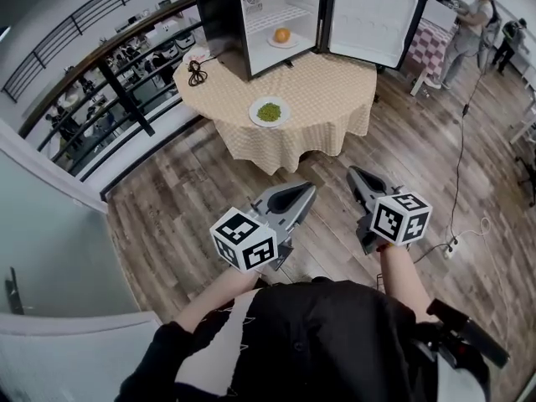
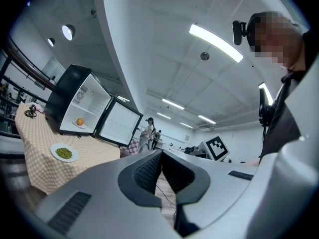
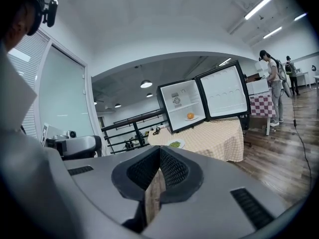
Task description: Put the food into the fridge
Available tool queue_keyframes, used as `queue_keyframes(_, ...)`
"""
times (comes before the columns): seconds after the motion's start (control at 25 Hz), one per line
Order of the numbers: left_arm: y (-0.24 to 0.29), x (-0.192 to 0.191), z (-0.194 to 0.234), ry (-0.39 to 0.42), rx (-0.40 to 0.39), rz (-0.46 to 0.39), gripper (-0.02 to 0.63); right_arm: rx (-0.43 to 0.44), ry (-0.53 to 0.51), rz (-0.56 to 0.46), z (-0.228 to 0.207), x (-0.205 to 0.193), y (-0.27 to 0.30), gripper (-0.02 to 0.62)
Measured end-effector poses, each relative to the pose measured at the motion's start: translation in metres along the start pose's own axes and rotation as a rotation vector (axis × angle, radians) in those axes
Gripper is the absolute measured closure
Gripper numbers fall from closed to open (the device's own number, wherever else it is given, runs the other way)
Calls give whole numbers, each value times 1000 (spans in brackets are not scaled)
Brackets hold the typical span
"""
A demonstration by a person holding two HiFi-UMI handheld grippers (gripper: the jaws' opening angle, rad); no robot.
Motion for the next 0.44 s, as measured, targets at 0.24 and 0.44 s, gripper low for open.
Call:
queue_keyframes(0.24,-10,-7,-12,19,3,1,594,4,6,-6,7,-14,-12,580)
queue_keyframes(0.44,-21,-9,-21,15,-6,2,595,-5,0,-12,19,-21,-20,580)
Point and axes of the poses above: the fingertips, and each gripper's own axes: y forward along the fingers, z to its left, x out of its top, the point moved 2 cm from there along -y, backward along the fingers, and after that the axes turned 3 degrees about x, right-handed, at the moved point
